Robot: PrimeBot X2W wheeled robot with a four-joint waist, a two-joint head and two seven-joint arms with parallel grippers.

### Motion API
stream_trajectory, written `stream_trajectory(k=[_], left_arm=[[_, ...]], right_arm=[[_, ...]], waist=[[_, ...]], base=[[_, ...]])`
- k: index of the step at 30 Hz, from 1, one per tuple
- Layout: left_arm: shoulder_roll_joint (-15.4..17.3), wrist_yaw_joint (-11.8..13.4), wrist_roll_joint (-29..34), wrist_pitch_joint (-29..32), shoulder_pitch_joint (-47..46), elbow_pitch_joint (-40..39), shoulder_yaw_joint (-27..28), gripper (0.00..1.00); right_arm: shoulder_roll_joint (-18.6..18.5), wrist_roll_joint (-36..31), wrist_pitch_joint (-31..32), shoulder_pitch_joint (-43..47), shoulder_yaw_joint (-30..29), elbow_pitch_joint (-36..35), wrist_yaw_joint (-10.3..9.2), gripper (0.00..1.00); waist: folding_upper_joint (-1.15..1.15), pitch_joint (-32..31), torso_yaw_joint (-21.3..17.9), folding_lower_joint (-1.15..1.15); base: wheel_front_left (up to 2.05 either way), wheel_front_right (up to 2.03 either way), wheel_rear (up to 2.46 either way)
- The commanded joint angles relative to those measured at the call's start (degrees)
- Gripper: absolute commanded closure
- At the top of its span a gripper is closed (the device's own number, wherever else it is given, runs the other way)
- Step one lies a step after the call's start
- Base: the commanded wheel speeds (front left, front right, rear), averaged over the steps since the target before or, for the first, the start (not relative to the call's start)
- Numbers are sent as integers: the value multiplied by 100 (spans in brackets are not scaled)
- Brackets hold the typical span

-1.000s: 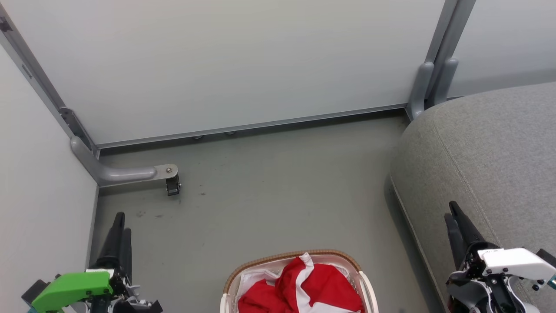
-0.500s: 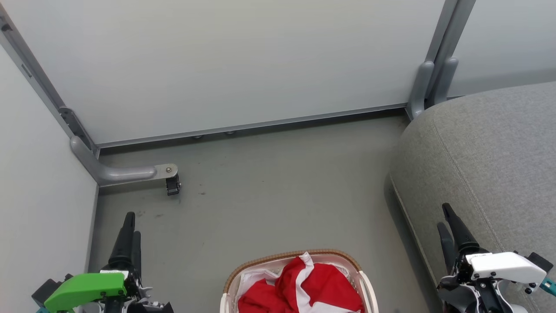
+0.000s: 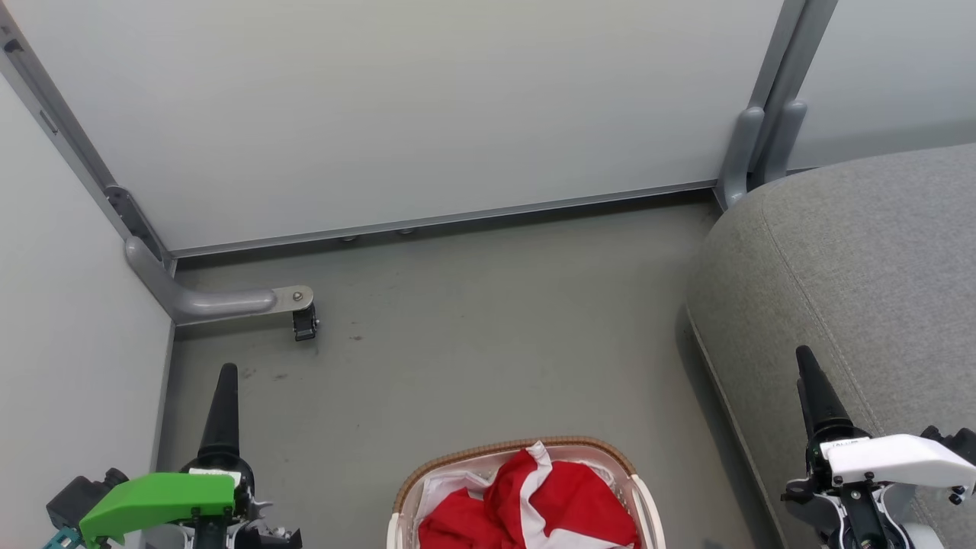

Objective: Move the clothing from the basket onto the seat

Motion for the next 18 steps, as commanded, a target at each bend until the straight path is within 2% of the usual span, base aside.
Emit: stream_trajectory(k=[1, 9, 18], left_arm=[[28, -19, 251, -73, -51, -140, -24, 0], [33, 18, 1095, -241, -85, -334, -73, 0], [38, 176, 2044, -415, -68, -564, -256, 0]], right_arm=[[-53, -250, -70, -56, -38, -143, 1, 0], [-60, -1331, -237, -63, -58, -407, 1, 0], [-68, -2470, -413, -16, 105, -646, 2, 0]], waist=[[0, 1, 4, 0], [0, 14, 17, 0], [0, 24, 26, 0]], base=[[0, 0, 0], [0, 0, 0], [0, 0, 0]])
